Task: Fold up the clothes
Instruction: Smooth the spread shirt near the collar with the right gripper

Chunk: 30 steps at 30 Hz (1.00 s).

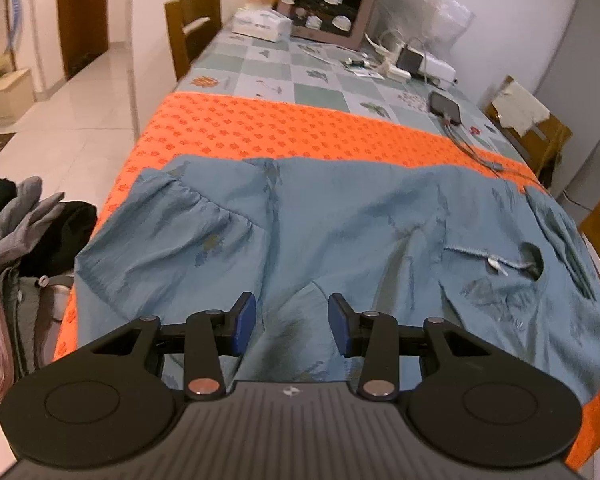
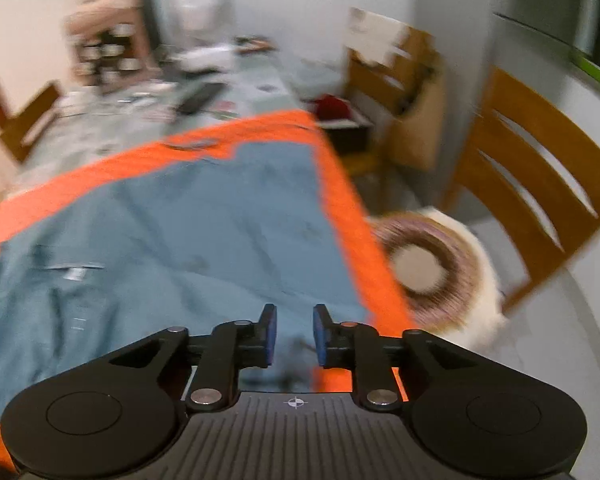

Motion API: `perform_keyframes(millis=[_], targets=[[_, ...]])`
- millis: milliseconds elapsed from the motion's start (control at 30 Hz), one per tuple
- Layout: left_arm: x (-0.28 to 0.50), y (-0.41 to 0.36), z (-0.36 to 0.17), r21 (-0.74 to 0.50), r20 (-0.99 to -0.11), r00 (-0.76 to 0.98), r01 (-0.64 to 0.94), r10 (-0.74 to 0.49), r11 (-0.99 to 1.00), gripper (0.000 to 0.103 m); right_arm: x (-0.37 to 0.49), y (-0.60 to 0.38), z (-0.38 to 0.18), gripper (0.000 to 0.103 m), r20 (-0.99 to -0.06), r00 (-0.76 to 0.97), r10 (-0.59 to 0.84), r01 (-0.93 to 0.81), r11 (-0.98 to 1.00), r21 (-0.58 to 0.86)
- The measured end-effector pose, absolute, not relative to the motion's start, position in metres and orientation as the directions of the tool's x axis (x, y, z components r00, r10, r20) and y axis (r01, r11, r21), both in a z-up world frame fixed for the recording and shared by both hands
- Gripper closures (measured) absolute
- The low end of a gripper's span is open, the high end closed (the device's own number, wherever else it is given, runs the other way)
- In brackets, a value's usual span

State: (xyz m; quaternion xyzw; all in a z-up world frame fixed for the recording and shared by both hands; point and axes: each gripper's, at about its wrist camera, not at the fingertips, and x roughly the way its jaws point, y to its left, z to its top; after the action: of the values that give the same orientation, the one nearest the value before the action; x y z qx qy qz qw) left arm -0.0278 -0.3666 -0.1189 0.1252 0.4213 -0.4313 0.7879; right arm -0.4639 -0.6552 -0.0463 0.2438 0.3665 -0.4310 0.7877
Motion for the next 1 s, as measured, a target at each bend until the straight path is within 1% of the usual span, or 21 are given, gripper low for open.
perform_keyframes(millis=[167, 333, 400, 433, 500, 733, 800, 833, 867, 1000], targets=[[-0.017, -0.371, -0.130, -0.208, -0.771, 0.220, 0.800, -0.598, 0.562, 0.058, -0.396, -0.645, -0.048, 0.074, -0.764, 0.499, -0.410, 0.736, 0.666, 0.123], [-0.012, -0.379, -0.135, -0.235, -0.770, 0.179, 0.813, -0.612, 0.533, 0.058, -0.328, -0.632, -0.059, 0.070, -0.758, 0.579, -0.299, 0.606, 0.780, 0.155], [-0.010, -0.380, -0.136, -0.248, -0.767, 0.169, 0.812, -0.619, 0.529, 0.058, -0.306, -0.628, -0.066, 0.064, -0.764, 0.593, -0.254, 0.568, 0.805, 0.174], [-0.009, -0.380, -0.137, -0.255, -0.767, 0.163, 0.810, -0.621, 0.528, 0.058, -0.295, -0.626, -0.070, 0.063, -0.767, 0.599, -0.231, 0.548, 0.816, 0.183], [-0.006, -0.381, -0.138, -0.270, -0.767, 0.152, 0.806, -0.624, 0.528, 0.061, -0.274, -0.625, -0.083, 0.063, -0.777, 0.605, -0.173, 0.515, 0.830, 0.216], [-0.001, -0.388, -0.143, -0.280, -0.776, 0.127, 0.808, -0.618, 0.518, 0.061, -0.225, -0.626, -0.135, 0.063, -0.817, 0.576, -0.010, 0.482, 0.812, 0.330], [0.001, -0.389, -0.144, -0.280, -0.779, 0.123, 0.808, -0.614, 0.518, 0.061, -0.218, -0.624, -0.144, 0.069, -0.826, 0.563, 0.024, 0.479, 0.805, 0.350], [0.002, -0.389, -0.145, -0.281, -0.781, 0.121, 0.807, -0.612, 0.519, 0.061, -0.216, -0.623, -0.147, 0.085, -0.835, 0.549, 0.027, 0.479, 0.809, 0.341], [0.004, -0.390, -0.147, -0.282, -0.783, 0.120, 0.806, -0.610, 0.520, 0.061, -0.214, -0.622, -0.150, 0.097, -0.844, 0.536, 0.029, 0.479, 0.812, 0.333], [0.010, -0.393, -0.151, -0.298, -0.788, 0.095, 0.806, -0.608, 0.512, 0.061, -0.228, -0.624, -0.139, 0.098, -0.851, 0.526, -0.017, 0.522, 0.796, 0.307]])
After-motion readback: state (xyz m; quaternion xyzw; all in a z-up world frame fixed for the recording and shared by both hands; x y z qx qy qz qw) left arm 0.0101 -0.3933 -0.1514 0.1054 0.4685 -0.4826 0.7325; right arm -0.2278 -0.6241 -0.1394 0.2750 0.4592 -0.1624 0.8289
